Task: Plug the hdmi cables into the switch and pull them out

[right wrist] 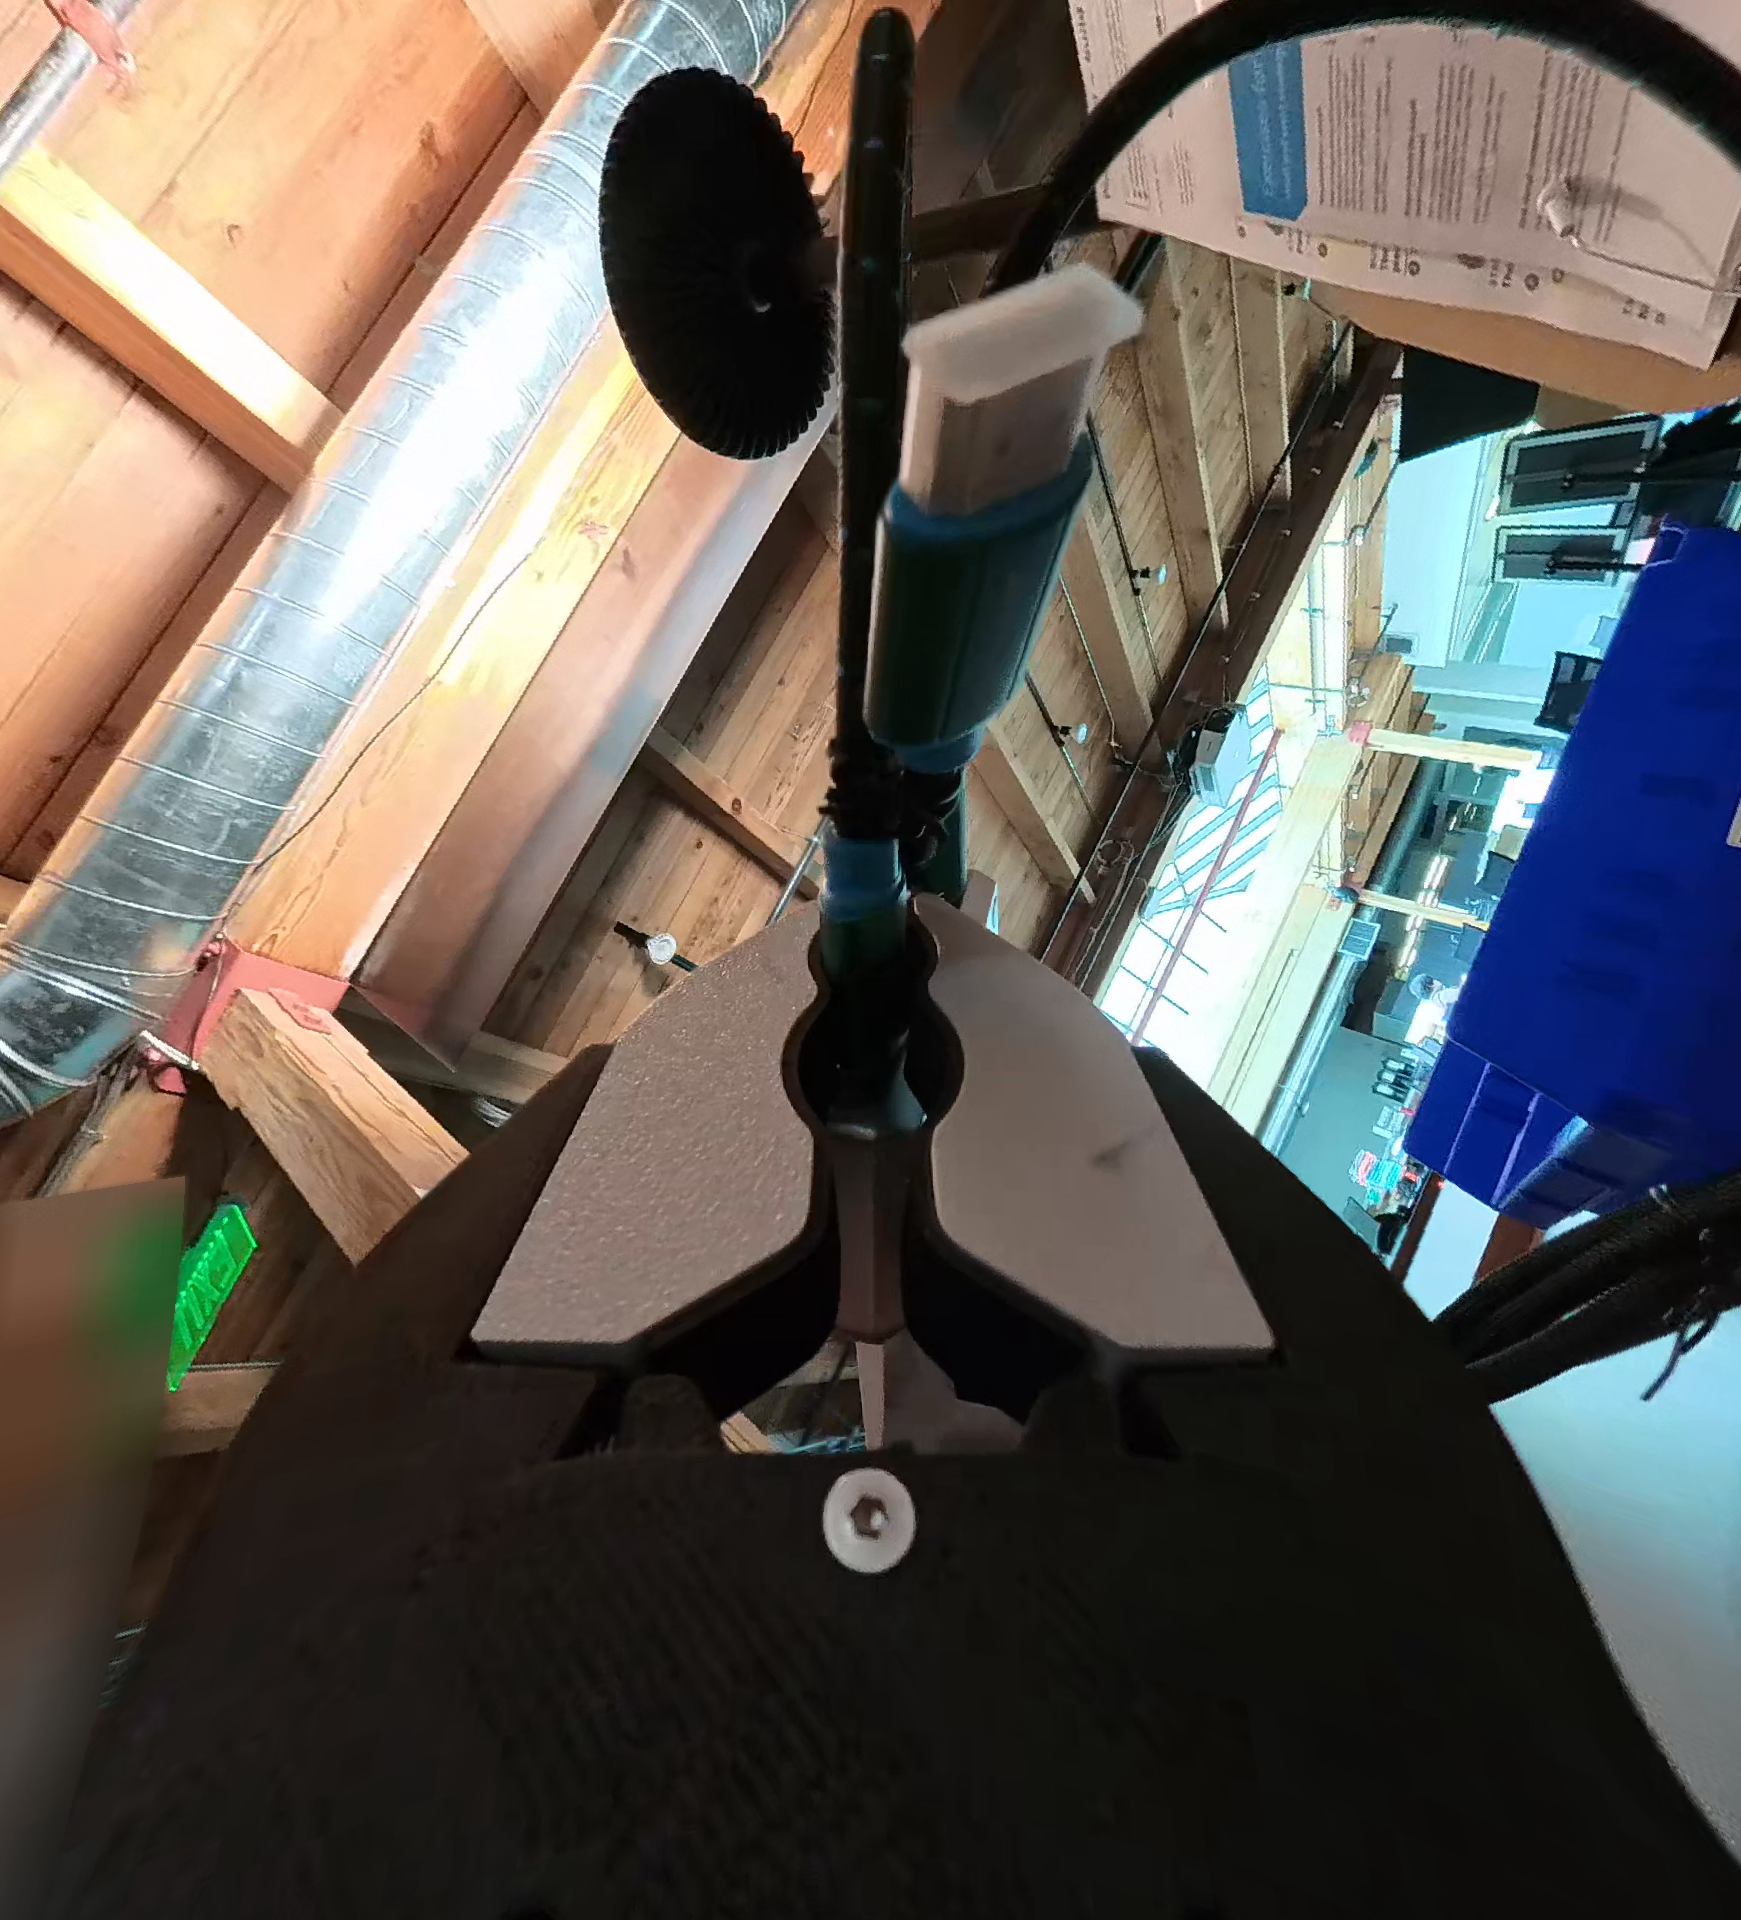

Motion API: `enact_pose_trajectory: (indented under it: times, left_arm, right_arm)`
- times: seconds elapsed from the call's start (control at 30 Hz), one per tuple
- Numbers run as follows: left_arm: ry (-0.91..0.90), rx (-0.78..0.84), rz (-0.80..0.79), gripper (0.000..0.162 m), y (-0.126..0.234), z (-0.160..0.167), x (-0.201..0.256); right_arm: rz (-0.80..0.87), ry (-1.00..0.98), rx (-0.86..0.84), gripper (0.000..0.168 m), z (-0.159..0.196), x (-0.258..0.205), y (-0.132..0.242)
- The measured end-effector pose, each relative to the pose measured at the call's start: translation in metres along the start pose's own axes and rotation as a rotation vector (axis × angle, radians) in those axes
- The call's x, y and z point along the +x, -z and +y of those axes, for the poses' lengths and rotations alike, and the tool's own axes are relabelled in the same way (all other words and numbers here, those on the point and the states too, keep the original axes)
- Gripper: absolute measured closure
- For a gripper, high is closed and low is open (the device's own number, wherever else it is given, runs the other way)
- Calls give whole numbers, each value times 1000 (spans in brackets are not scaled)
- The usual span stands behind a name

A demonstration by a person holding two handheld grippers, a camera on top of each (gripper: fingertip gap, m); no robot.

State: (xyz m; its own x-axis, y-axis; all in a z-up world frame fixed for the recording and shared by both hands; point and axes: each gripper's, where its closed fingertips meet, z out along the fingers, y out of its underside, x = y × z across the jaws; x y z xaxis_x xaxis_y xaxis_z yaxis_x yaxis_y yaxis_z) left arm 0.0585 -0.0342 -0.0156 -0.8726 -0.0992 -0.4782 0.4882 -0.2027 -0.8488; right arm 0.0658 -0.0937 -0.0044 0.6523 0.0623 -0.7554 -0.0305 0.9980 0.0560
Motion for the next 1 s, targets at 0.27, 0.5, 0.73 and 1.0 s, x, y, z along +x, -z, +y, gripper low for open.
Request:
enact_pose_trajectory:
  times: [0.27, 0.5, 0.73, 1.0]
  left_arm:
    - [37, 14, -22, 140, 7, 4, 1]
    - [200, 11, -26, 138, 7, 4, -11]
    - [213, -25, -32, 137, 5, 13, -11]
    - [205, -85, -11, 138, 4, 21, -8]
  right_arm:
    - [25, 50, 8, 161, -5, 2, 2]
    - [26, 147, -43, 155, 5, -2, -1]
    - [31, 170, -39, 156, 4, -2, -1]
    - [41, 156, -62, 156, 0, 5, 0]
